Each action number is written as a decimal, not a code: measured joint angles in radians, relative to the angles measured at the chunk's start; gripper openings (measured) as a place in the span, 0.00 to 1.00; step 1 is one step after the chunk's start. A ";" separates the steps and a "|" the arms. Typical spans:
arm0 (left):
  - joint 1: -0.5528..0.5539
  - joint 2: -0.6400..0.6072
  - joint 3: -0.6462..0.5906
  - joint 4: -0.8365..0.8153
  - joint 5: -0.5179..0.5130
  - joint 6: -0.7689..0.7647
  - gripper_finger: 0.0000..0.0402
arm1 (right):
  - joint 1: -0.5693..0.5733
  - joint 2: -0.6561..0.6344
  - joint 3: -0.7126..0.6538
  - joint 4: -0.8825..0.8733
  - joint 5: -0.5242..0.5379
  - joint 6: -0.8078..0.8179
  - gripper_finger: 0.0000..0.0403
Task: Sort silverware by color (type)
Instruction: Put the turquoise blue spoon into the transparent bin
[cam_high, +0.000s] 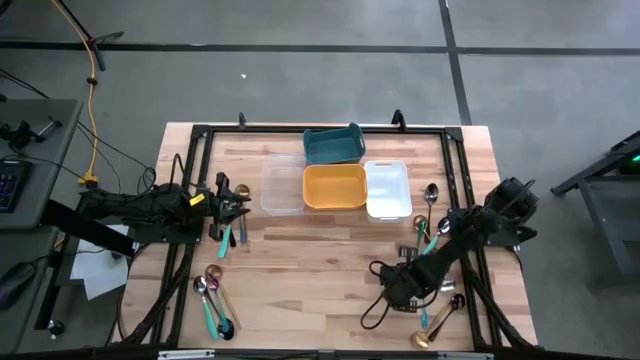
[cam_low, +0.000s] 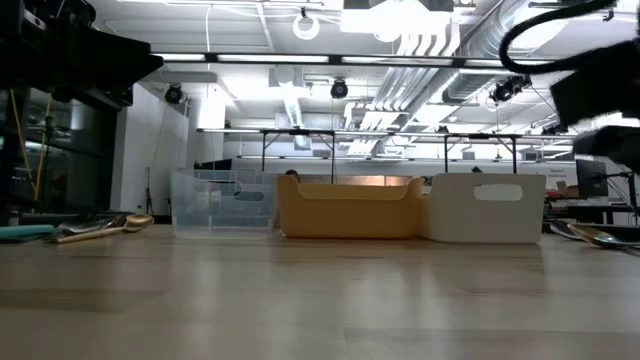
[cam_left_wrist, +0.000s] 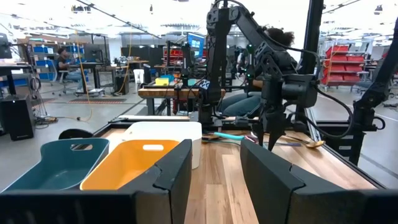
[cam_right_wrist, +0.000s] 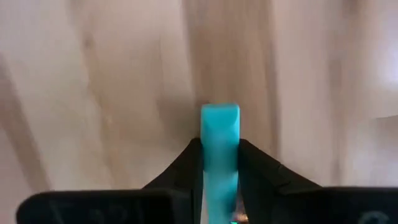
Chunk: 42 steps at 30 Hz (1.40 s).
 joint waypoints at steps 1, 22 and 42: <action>0.000 0.000 0.000 0.000 0.000 0.000 0.33 | -0.002 -0.011 0.016 -0.018 0.002 -0.010 0.17; 0.000 0.000 0.000 0.000 0.000 0.000 0.33 | -0.034 -0.278 -0.010 0.302 0.457 -0.260 0.17; 0.000 0.000 0.000 0.000 0.000 0.000 0.33 | -0.165 -0.403 -0.368 1.342 0.438 -0.670 0.17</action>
